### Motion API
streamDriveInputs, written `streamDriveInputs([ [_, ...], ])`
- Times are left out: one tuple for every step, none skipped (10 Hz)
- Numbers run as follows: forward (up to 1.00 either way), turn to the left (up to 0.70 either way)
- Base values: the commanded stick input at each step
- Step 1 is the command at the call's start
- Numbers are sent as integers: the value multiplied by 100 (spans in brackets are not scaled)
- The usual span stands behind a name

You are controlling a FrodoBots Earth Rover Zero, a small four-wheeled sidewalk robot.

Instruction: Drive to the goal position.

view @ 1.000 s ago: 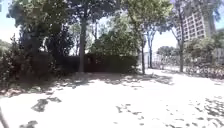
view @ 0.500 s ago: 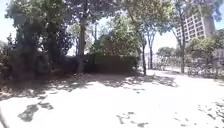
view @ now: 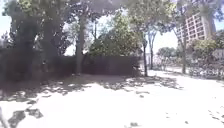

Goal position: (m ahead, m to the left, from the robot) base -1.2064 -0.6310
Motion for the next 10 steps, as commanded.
streamDriveInputs([
  [45, 0],
  [45, 0],
  [45, 0],
  [45, 0],
  [45, 0],
  [45, 0],
  [45, 0],
  [45, 0],
  [45, 0],
  [45, 0],
])
